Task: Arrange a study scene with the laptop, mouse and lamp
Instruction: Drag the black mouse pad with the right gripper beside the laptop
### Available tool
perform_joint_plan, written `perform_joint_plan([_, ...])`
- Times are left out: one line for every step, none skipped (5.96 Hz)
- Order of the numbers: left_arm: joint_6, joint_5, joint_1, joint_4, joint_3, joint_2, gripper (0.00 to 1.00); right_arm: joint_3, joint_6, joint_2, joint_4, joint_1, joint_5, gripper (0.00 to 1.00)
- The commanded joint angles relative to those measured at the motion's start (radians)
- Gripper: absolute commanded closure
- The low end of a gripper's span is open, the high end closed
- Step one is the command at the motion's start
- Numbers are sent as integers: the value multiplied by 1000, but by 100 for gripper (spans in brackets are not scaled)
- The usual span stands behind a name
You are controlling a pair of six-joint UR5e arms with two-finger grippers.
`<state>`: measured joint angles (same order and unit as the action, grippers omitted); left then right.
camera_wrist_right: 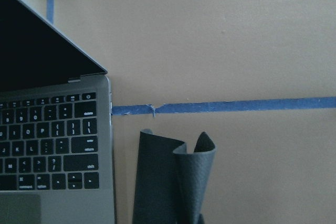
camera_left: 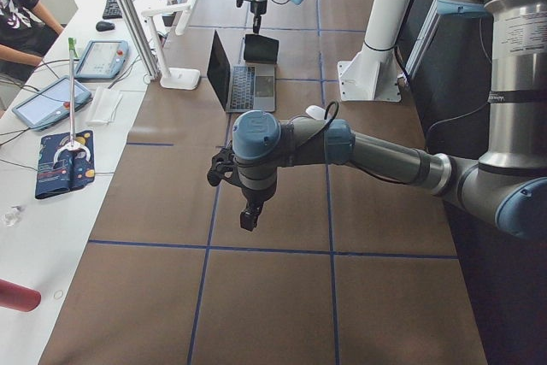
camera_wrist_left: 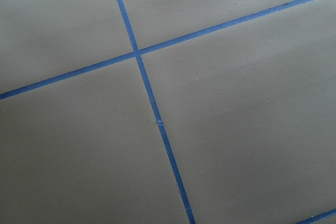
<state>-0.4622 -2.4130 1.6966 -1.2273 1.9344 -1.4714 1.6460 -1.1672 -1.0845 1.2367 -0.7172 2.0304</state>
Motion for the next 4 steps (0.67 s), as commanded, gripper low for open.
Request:
perform_joint_plan([0, 0, 0, 0, 0, 0, 0, -3, 63, -58, -3, -13, 10, 57])
perform_joint_plan([0, 0, 0, 0, 0, 0, 0, -3, 90, -84, 1, -16, 1, 37])
perform_joint_plan([0, 0, 0, 0, 1, -3, 0, -2, 92, -87, 12, -30, 1, 0])
perform_joint_plan([3, 0, 0, 0, 0, -3, 0, -2, 93, -89, 26, -51, 7, 0])
